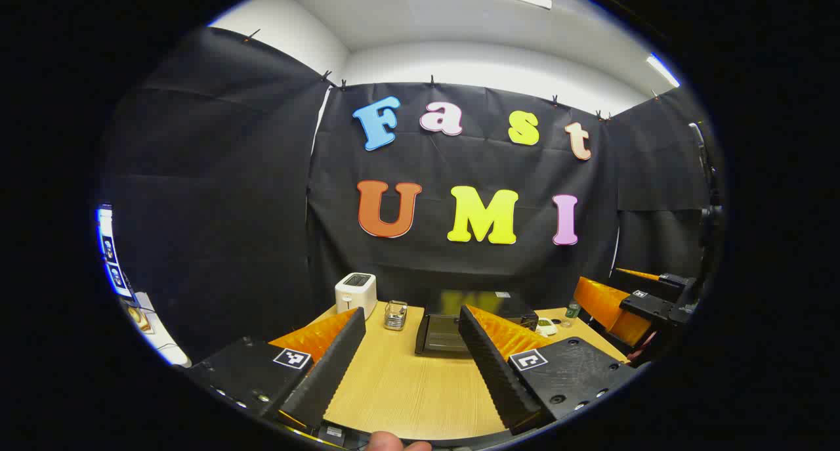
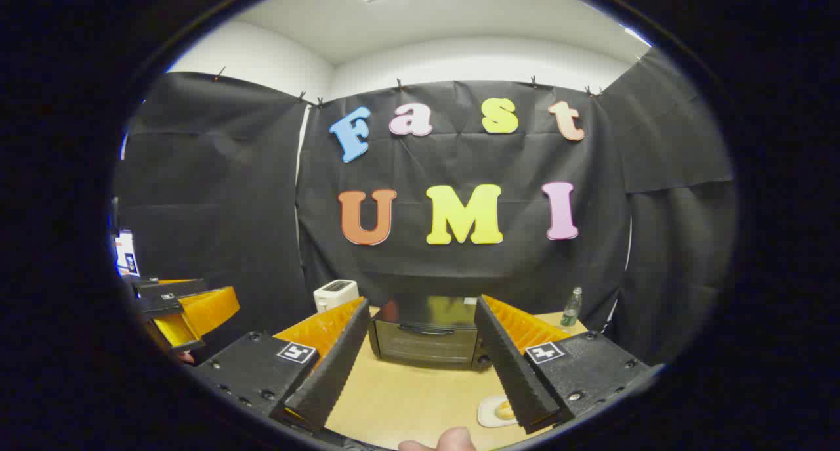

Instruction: Open the electric oven with the left hand, put the food in, and close the electric oven.

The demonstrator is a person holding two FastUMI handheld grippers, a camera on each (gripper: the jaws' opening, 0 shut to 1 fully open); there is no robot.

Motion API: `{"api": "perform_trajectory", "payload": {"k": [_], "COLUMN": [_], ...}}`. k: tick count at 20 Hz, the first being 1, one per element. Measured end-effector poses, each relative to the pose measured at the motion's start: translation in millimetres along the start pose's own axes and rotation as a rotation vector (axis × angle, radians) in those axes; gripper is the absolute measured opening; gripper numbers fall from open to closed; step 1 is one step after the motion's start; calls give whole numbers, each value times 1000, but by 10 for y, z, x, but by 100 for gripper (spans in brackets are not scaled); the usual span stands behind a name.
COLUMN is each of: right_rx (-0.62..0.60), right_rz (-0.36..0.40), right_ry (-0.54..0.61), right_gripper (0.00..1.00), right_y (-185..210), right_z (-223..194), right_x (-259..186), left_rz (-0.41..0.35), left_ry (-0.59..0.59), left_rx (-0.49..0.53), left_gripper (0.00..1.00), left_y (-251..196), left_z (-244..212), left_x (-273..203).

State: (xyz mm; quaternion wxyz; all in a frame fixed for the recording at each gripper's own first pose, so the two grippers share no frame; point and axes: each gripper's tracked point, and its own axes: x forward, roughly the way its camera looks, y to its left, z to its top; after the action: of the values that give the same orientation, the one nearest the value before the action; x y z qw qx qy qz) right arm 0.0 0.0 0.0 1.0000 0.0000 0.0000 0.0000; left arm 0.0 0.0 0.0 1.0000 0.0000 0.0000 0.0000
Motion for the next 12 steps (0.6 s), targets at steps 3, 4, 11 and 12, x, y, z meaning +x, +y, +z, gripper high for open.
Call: {"api": "perform_trajectory", "payload": {"k": [3, 4, 11, 12], "right_rx": [-3, -4, 7, 4], "right_rz": [-8, -11, -8, -10], "right_ry": [0, 2, -8, -13], "right_gripper": [100, 100, 100, 100], "right_y": [9, 16, 98, 102], "right_z": [-10, -12, 21, 39], "right_x": [-67, -86, -221, -244], "left_rz": [-19, -29, -32, -24], "left_ry": [4, 7, 24, 21], "left_rx": [10, 10, 11, 12], "left_gripper": [94, 94, 94, 94], "left_y": [-51, -68, -49, -10], "left_z": [0, -30, -79, -71], "left_x": [-57, -68, -236, -260]}}
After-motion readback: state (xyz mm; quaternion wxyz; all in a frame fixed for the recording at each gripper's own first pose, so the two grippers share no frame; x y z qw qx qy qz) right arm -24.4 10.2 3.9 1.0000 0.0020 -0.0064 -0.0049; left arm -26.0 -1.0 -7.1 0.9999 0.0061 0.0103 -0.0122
